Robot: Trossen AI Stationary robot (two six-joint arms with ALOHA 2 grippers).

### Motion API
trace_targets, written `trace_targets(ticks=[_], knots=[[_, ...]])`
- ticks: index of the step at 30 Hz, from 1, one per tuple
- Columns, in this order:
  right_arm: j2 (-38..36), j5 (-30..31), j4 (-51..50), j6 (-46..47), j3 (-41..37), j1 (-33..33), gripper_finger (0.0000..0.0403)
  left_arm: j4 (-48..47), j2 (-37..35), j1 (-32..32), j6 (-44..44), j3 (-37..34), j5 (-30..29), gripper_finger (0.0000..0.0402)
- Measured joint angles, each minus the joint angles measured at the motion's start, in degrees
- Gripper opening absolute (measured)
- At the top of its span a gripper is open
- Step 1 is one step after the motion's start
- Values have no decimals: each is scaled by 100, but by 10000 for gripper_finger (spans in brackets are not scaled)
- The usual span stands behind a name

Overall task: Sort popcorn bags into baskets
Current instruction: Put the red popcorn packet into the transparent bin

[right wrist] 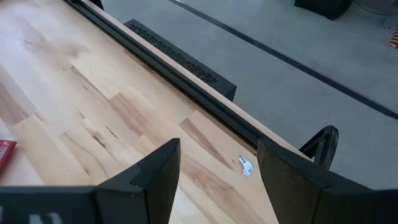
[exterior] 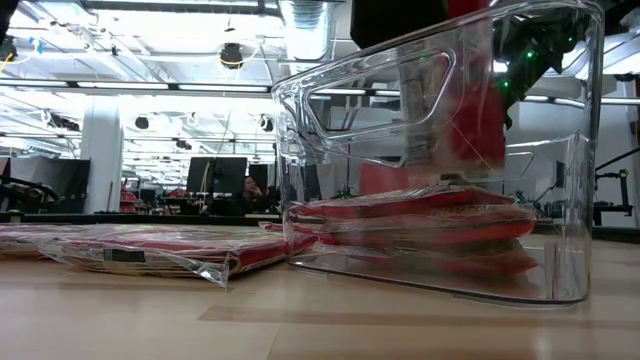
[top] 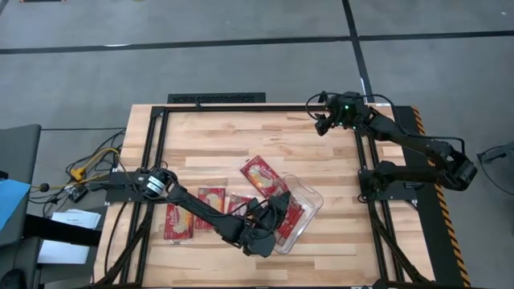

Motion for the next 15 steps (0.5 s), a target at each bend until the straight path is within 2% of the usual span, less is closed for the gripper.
trace_targets(ticks=[7,15], knots=[[0,0,-5,-6,0,0,240,-726,0,38,-786,-4,258,0],[0,1,-10,-8,0,0,240,-1276,-4,49,-1448,-3,852,12]])
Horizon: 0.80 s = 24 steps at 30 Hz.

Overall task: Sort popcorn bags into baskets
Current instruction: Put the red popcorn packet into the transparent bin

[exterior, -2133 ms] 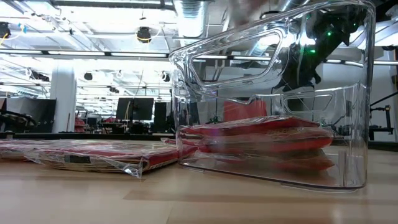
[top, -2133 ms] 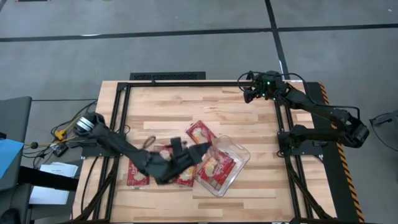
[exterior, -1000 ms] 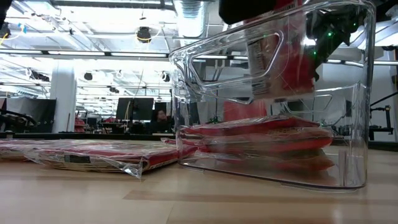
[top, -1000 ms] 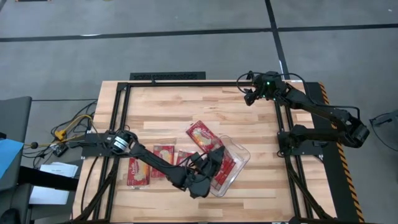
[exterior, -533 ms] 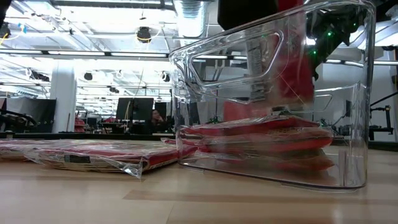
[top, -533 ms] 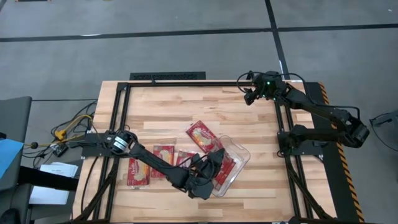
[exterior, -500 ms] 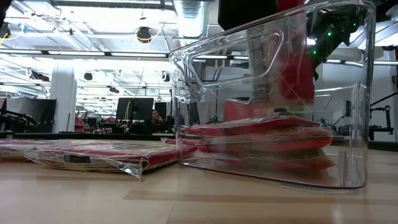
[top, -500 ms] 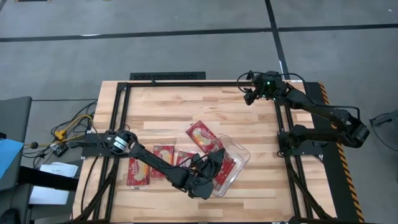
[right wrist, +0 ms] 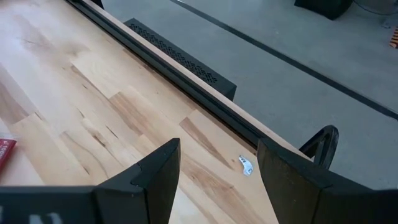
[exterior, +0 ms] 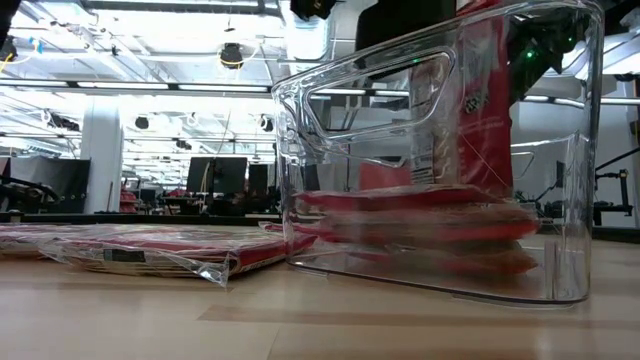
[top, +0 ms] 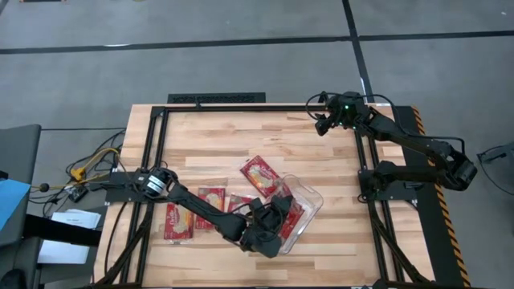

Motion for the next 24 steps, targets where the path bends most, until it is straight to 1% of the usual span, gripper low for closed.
trace_targets(ticks=[6,9,13,20,24], knots=[[0,-1,-3,-18,0,0,240,-22,-2,-110,-25,1,40,48],[0,-1,-7,-17,0,0,240,-47,-9,-232,-67,1,72,58],[0,-4,-10,-17,0,0,240,-301,-9,-386,-237,1,78,61],[0,-8,-30,-15,0,2,240,-1095,-9,-567,-1128,1,-86,61],[0,-9,-95,-15,0,2,240,-1308,-9,-628,-1361,1,-91,61]])
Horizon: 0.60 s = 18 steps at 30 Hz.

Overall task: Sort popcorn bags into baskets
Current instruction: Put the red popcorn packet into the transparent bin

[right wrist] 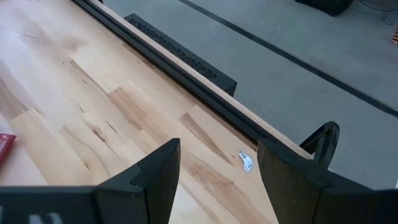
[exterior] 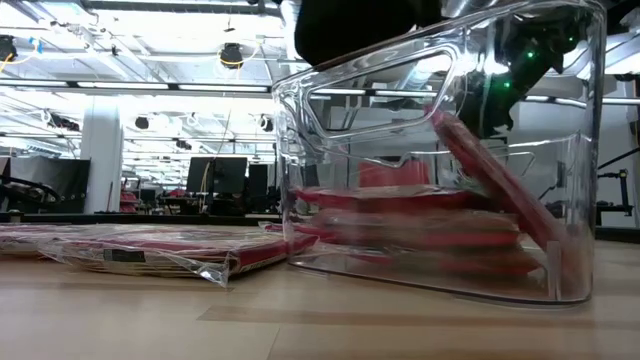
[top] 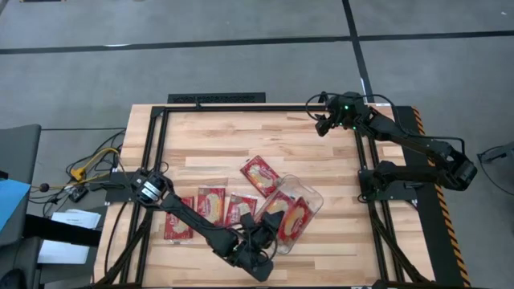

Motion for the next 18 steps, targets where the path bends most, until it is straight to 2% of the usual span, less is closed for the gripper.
trace_targets(ticks=[3,9,13,18], knots=[[0,-264,-179,-128,0,20,240,-206,-18,-41,12,0,216,59],[-14,-2221,-708,-1162,0,659,240,-355,-83,-120,225,2,390,39],[-168,-2244,-804,-1413,250,1216,240,-419,-210,-146,732,-11,277,27],[-332,-2420,-1372,-1729,945,1767,240,-369,-557,-139,1866,-9,280,29]])
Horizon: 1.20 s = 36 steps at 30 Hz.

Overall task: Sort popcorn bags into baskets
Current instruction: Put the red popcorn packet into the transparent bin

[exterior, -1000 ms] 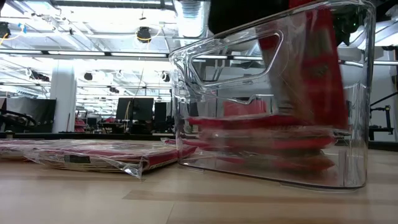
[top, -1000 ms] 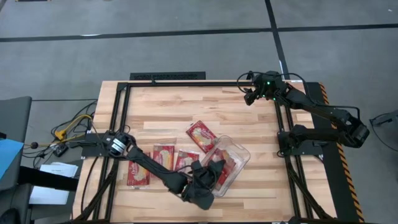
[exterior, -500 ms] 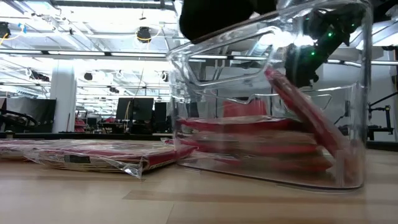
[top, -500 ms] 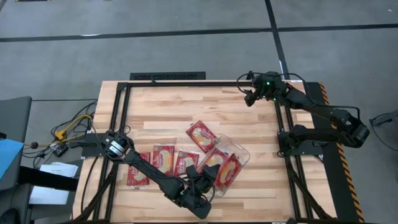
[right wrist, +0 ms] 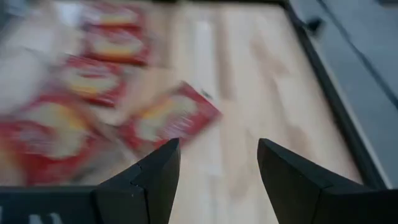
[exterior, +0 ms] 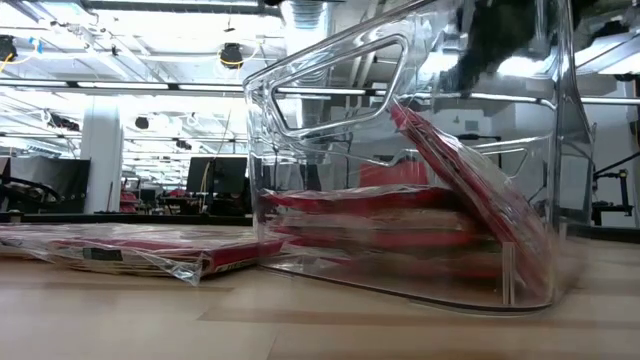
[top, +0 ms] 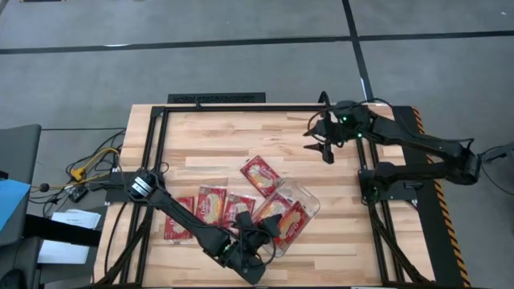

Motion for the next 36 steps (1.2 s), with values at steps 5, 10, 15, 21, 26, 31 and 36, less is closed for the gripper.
trace_targets(ticks=[5,10,15,21,26,31,36], knots=[[-24,-701,-698,-9,522,922,240,4,-394,-4,1015,0,22,76],[-3,-694,-790,30,589,2435,241,18,-761,-70,1987,2,24,144],[302,-63,-699,-211,589,3776,241,9,-1033,-126,2631,4,25,195],[1069,488,-472,-358,589,4333,241,-22,-1137,-146,2895,4,32,219],[1951,593,-217,-505,587,4329,241,-162,-1192,-225,2899,4,45,220],[2710,987,-264,-763,769,4288,241,-423,-1486,-419,3024,4,-209,220],[3233,1253,-472,-957,1043,4263,241,-468,-1748,-600,3512,4,-552,219]])
